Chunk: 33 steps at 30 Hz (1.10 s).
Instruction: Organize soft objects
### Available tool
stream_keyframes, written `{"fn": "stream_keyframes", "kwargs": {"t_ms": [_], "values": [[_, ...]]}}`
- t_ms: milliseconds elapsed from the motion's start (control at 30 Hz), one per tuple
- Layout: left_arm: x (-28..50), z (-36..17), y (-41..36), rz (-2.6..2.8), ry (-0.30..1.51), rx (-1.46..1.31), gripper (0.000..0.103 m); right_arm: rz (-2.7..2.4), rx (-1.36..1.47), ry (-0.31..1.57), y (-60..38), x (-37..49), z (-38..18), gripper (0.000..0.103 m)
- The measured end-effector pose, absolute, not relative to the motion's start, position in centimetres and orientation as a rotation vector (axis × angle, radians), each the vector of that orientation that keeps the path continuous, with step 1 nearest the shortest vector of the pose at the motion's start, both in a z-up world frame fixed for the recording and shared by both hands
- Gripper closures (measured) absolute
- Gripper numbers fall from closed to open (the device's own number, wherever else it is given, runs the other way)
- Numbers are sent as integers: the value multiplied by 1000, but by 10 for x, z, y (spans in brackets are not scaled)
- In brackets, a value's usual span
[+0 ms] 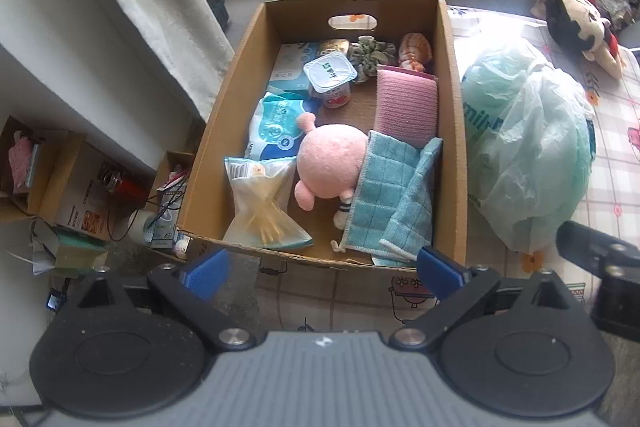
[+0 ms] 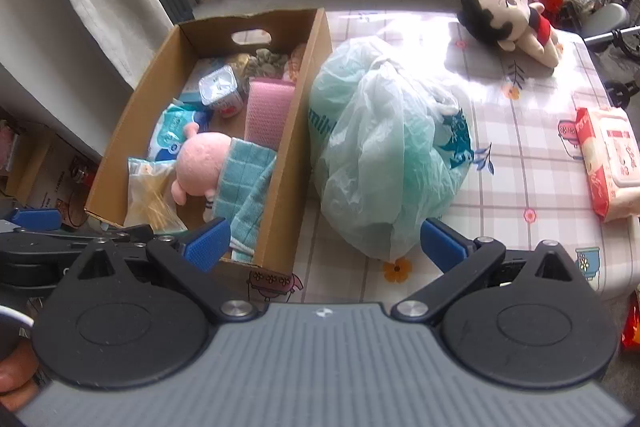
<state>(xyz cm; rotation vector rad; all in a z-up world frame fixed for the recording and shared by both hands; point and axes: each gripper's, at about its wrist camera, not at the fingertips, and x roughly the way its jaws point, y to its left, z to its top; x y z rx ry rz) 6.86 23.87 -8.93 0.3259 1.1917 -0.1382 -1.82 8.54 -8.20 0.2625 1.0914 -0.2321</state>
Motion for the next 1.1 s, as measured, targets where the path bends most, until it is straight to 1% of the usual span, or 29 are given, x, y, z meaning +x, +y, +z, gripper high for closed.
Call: {"fn": "stream_keyframes", "kwargs": {"t_ms": [333, 1100], "values": [[73, -90, 238, -179, 1200, 380, 0, -296, 240, 1166, 91, -12, -94, 1], [84, -99, 245, -187, 1228, 382, 2, -322, 205, 1222, 96, -1, -105, 1]]}}
